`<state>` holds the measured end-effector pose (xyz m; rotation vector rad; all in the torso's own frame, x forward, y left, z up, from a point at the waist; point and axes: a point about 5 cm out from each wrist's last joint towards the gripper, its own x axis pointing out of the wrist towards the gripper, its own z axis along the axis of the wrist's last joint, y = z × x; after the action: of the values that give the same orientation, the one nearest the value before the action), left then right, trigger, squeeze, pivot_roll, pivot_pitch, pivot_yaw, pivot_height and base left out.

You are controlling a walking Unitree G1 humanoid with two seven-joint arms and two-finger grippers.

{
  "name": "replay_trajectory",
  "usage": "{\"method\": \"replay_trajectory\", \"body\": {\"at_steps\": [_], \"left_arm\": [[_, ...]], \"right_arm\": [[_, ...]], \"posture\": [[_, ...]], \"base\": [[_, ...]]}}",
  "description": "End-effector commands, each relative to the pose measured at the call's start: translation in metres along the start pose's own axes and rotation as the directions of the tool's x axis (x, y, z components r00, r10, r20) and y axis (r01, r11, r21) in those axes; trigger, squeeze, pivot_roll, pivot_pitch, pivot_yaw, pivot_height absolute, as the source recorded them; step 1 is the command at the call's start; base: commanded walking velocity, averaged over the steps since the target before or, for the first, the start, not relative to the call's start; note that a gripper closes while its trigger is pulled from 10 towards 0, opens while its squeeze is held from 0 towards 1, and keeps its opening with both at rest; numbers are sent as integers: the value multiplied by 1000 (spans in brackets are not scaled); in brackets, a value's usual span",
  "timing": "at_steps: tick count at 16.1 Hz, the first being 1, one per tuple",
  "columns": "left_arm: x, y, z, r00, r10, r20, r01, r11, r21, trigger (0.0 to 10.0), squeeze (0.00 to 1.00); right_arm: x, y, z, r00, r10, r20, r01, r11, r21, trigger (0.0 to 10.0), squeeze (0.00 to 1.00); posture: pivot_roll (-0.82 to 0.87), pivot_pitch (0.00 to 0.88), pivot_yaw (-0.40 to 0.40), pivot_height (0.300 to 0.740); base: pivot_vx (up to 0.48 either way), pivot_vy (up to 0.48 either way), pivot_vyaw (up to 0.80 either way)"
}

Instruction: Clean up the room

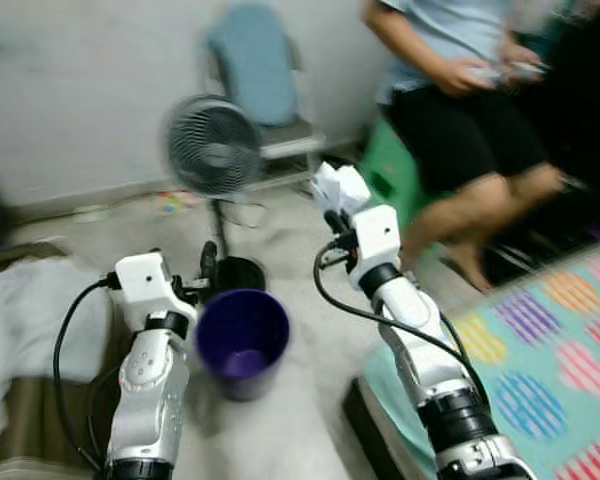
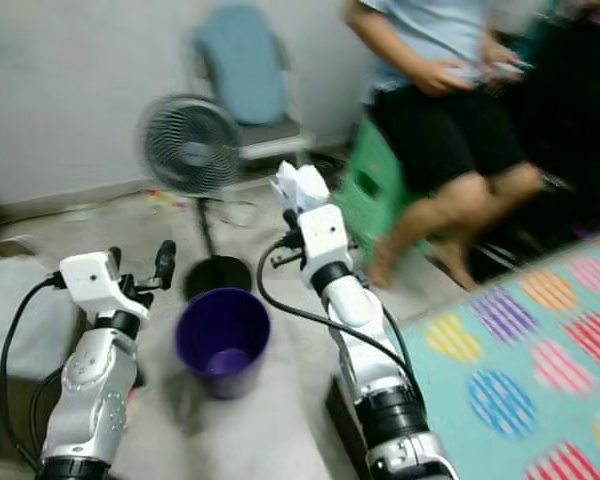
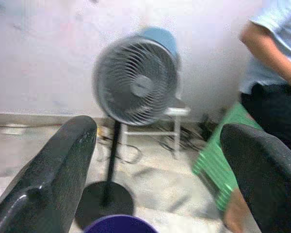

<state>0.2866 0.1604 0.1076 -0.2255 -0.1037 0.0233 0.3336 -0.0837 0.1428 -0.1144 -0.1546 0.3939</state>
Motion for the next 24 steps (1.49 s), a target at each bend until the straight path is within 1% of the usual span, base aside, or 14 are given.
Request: {"method": "replay_trajectory", "body": {"at_steps": [1,3,5,7,10,13,14,17,18,21,24], "left_arm": [[-4,2,-1,1000,1,-20,0,1000,11,10000,0],[-6,4,-1,1000,4,-25,-4,1000,13,10000,0],[-7,3,0,999,-8,-43,8,1000,15,10000,0],[-8,2,3,999,-18,-46,19,1000,18,10000,0],[-13,0,6,997,-63,-54,63,998,-1,10000,0],[-17,1,10,996,-67,-53,67,998,-1,10000,0],[-19,0,10,996,-63,-58,63,998,-4,10000,0],[-21,-3,11,995,-76,-65,75,997,-21,10000,0],[-22,-4,12,994,-85,-63,84,996,-26,10000,0],[-22,-8,14,992,-117,-55,115,993,-33,10000,0],[-22,-9,16,991,-123,-56,121,992,-37,10000,0]], "right_arm": [[-1,-2,-4,1000,-7,-11,7,1000,10,10000,0],[-3,-2,-5,1000,-12,-10,12,1000,9,10000,0],[-10,-6,-10,999,-30,-22,31,1000,6,10000,0],[-13,-8,-12,999,-43,-25,43,999,9,10000,0],[-18,-10,-12,998,-52,-29,52,999,12,10000,0],[-22,-5,-12,999,-22,-27,22,1000,0,10000,0],[-23,-2,-12,999,-20,-32,20,1000,4,10000,0],[-23,0,-12,999,-23,-40,24,999,26,10000,0],[-23,0,-12,999,-28,-44,30,999,35,10000,0],[-23,-3,-11,998,-35,-43,36,999,22,10000,0],[-23,-2,-10,998,-34,-45,35,999,23,10000,0]], "posture": [[-36,0,-33,740],[-41,0,-27,740],[-45,0,-19,740],[-44,10,-16,740],[-42,38,-23,740],[-43,68,-36,740],[-43,73,-38,740],[-45,86,-34,740],[-47,90,-31,740],[-49,94,-29,740],[-47,100,-31,740]], "base": [[0,0,0],[0,0,0],[0,0,0],[0,0,0],[0,0,0],[0,0,0],[0,0,800],[0,0,671],[0,0,0],[0,0,0],[82,0,0]]}}
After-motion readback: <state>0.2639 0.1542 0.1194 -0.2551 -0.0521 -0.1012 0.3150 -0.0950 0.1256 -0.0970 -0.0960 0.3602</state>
